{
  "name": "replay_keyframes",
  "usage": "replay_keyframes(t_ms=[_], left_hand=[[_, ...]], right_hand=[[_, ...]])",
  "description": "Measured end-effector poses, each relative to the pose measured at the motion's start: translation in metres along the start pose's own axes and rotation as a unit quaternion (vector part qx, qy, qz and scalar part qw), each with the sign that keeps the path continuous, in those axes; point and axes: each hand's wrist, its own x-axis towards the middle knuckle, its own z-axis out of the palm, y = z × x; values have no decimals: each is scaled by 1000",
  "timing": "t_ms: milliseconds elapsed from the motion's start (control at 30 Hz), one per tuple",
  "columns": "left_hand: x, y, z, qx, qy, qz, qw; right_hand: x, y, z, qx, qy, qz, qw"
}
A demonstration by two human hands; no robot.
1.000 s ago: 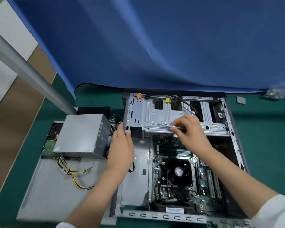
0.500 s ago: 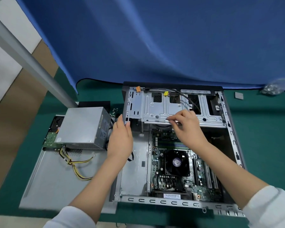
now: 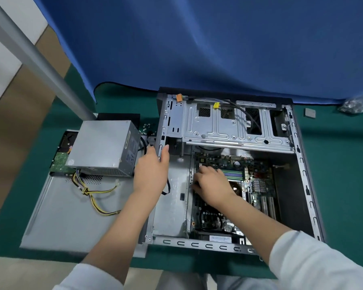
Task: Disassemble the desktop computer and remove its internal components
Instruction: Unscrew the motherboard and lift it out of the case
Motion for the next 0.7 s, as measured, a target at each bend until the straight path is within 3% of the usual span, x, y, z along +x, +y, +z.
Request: replay_keyframes(t_ms=[200, 367, 700], left_hand=[[-5, -1, 3, 36, 18, -15, 999], [-6, -3, 3, 35, 24, -20, 999], [-13, -3, 2, 32, 25, -23, 999]], right_hand=[[1, -2, 6, -2, 13, 35, 999], [7, -2, 4, -41, -51, 68, 996], [7, -5, 13, -32, 4, 90, 995]])
